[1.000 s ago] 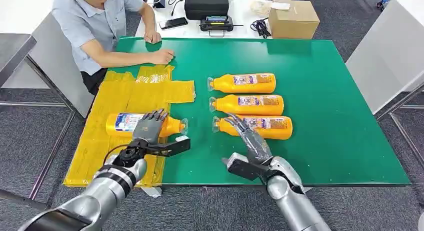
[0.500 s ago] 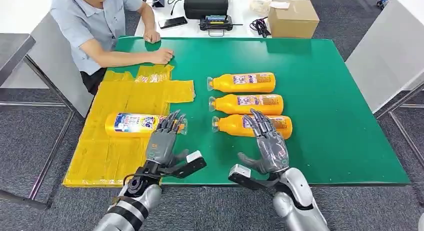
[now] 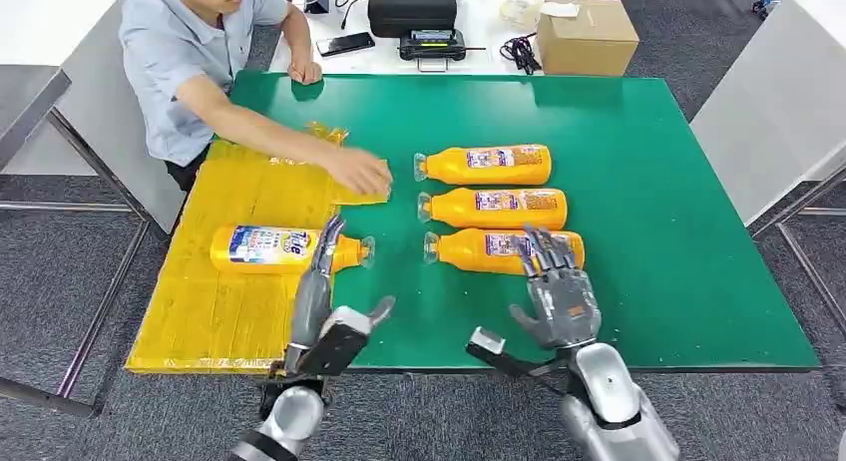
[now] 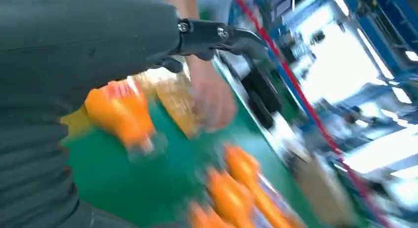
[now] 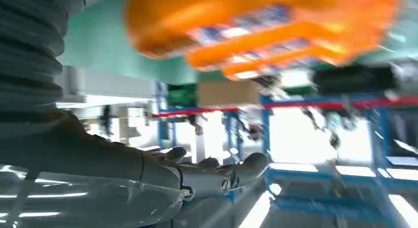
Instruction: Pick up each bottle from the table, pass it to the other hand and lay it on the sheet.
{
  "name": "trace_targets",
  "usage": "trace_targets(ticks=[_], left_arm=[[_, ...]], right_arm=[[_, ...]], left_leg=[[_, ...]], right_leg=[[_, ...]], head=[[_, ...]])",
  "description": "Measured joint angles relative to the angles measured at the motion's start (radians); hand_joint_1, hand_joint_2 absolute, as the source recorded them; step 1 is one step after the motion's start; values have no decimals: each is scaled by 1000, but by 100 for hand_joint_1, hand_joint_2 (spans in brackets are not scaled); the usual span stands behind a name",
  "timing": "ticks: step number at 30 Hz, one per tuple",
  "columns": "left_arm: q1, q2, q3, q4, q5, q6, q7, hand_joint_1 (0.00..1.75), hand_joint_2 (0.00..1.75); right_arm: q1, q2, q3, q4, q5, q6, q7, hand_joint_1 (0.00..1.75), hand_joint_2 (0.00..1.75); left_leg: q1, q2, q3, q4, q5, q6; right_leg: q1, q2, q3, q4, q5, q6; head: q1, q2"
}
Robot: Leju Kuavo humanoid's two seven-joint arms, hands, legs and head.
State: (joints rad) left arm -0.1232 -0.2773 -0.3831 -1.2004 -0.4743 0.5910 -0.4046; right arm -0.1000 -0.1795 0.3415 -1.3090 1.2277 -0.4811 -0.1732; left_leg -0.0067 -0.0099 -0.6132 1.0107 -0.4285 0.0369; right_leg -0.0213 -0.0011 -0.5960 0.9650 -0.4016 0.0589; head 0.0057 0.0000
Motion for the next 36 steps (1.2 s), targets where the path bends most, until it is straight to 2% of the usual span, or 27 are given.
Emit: trace_targets(ticks=[7, 25, 27, 28, 30, 31, 32, 36], left_arm=[[43, 9, -88, -55, 247, -57, -48, 0, 175], [55, 17, -124, -76, 307, -80, -52, 0, 175], [58, 19, -129, -84, 361, -89, -64, 0, 175], [59, 25, -141, -91, 392, -67, -79, 0, 175], [59, 31, -147, -92, 405, -44, -82, 0, 175], [58, 37, -154, -92, 408, -43, -81, 0, 175], [58, 42, -161, -92, 397, -36, -74, 0, 175], [59, 45, -165, -98, 375, -31, -63, 0, 175]], right_arm=[[-3, -65, -29, 49, -31, 15, -18, 0, 175], [-2, -81, -33, 62, -49, 15, -27, 0, 175], [-1, -80, -33, 62, -92, 3, -55, 0, 175], [2, -74, -34, 62, -169, -21, -92, 0, 175], [6, -60, -35, 63, -187, -29, -95, 0, 175], [5, -60, -34, 72, -187, 25, -74, 0, 175], [3, -61, -31, 82, -215, 132, -44, 0, 175], [2, -71, -25, 83, -226, 217, 9, 0, 175]], left_leg=[[0, 0, 0, 0, 0, 0], [1, 0, 0, 0, 0, 0], [1, 0, 0, 0, 0, 0], [1, 0, 0, 0, 0, 0], [1, 0, 0, 0, 0, 0], [1, 0, 0, 0, 0, 0], [1, 0, 0, 0, 0, 0], [1, 0, 0, 0, 0, 0]], right_leg=[[0, 0, 0, 0, 0, 0], [1, 0, 0, 0, 0, 0], [0, 0, 0, 0, 0, 0], [0, 0, 0, 0, 0, 0], [0, 0, 0, 0, 0, 0], [0, 0, 0, 0, 0, 0], [0, 0, 0, 0, 0, 0], [0, 0, 0, 0, 0, 0]], head=[[0, 0], [0, 0], [0, 0], [0, 0], [0, 0], [0, 0], [0, 0], [0, 0]])
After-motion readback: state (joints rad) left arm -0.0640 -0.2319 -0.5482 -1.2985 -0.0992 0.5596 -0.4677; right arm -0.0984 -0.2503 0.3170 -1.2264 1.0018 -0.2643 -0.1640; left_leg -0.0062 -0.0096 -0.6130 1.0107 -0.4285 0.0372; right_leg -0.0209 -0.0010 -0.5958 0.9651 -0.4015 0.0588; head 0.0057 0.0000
